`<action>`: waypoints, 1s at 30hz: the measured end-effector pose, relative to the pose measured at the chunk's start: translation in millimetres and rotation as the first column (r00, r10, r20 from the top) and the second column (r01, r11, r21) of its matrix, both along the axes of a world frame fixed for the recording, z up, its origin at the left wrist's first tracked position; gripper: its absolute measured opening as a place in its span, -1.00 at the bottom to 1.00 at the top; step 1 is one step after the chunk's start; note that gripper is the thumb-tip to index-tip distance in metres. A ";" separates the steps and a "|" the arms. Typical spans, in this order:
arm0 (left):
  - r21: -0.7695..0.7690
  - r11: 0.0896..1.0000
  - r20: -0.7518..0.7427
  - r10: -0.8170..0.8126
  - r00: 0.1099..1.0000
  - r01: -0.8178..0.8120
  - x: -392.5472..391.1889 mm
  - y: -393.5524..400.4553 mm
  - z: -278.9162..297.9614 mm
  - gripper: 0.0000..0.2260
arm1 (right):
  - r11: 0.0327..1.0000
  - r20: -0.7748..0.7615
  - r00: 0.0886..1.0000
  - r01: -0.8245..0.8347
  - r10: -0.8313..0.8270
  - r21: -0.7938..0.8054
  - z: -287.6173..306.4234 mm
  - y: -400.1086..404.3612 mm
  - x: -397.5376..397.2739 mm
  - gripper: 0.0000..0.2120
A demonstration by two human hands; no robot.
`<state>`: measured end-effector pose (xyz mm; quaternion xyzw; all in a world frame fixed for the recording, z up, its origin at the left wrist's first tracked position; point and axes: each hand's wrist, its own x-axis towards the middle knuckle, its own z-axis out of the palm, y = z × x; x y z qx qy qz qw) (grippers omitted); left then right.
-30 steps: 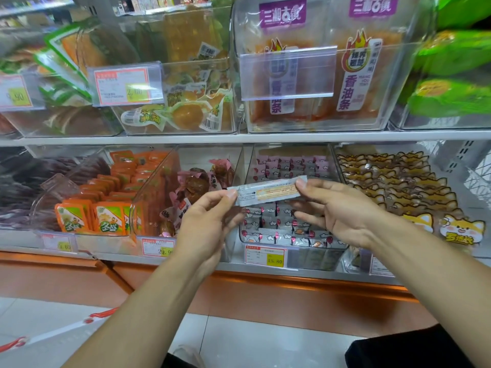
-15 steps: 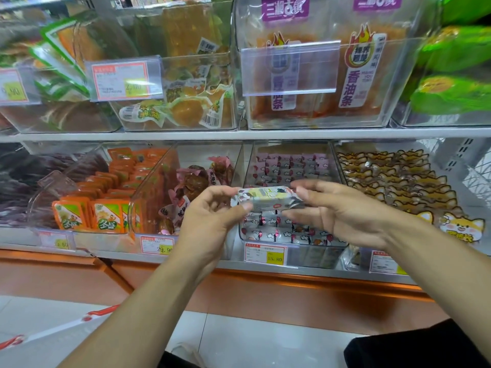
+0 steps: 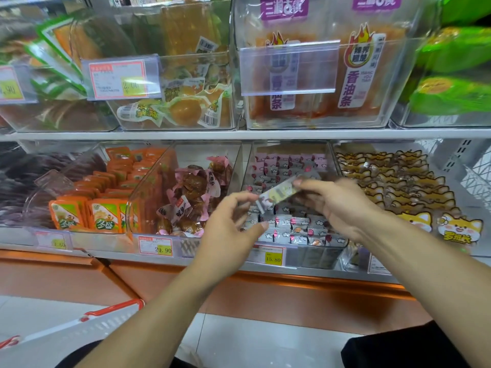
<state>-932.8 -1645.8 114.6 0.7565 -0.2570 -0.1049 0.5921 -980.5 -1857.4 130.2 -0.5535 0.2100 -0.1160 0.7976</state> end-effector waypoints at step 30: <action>0.560 0.828 0.412 -0.284 0.866 0.005 -8.2 -22.1 -29.2 -0.33 | 0.234 -0.247 0.969 -0.235 -0.024 -0.944 -29.6 21.3 107.4 -0.67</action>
